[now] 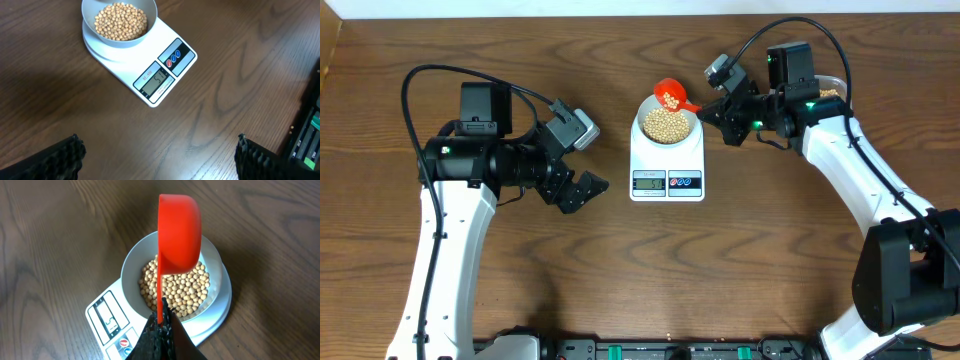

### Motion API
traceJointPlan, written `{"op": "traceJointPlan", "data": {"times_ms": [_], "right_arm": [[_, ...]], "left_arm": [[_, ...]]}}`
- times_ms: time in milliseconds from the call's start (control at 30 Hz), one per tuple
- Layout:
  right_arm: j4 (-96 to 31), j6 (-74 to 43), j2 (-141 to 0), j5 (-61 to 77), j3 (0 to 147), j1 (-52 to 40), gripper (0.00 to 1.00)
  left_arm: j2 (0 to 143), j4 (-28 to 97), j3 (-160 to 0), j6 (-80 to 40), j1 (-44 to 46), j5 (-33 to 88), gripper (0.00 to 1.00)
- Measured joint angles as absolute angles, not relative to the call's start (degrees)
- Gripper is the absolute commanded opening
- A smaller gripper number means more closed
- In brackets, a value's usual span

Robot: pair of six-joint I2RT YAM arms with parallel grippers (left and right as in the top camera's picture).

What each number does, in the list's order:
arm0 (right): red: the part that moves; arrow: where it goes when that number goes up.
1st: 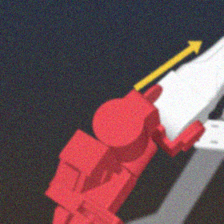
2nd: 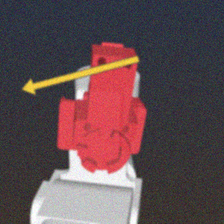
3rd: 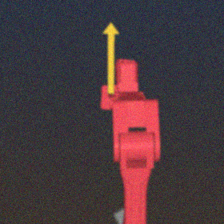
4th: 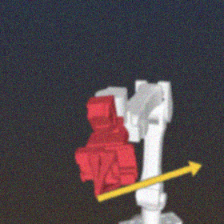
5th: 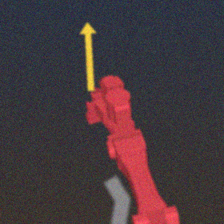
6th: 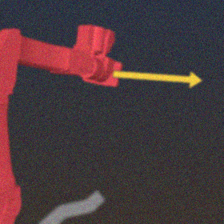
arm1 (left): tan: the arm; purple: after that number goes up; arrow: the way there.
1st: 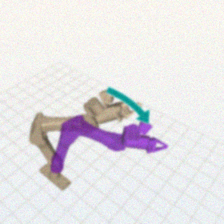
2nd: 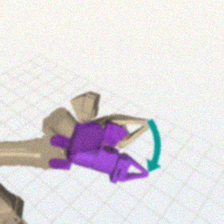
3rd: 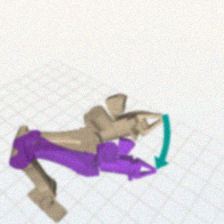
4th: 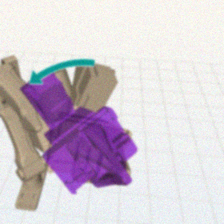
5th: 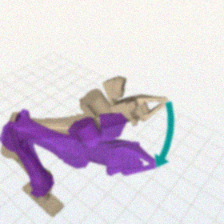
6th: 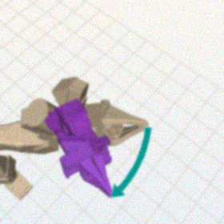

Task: Scoop item into bowl and weigh 50g on scale
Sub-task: 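Tilt the red scoop over the bowl to pour soybeans in, then move the red scoop right back to the soybean tub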

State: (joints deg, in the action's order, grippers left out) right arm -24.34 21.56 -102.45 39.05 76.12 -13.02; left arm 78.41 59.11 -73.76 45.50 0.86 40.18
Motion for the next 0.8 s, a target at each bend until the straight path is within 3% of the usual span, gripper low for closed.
{"op": "traceJointPlan", "data": {"times_ms": [433,800], "right_arm": [[-23.75,18.31,-102.45,39.53,76.12,-10.28,0.01],[-23.79,15.22,-102.45,44.64,76.12,1.23,0.01]], "left_arm": [[78.43,59.11,-73.76,45.50,0.84,40.18,0.98],[78.43,59.11,-73.76,45.50,0.86,40.18,0.98]]}}
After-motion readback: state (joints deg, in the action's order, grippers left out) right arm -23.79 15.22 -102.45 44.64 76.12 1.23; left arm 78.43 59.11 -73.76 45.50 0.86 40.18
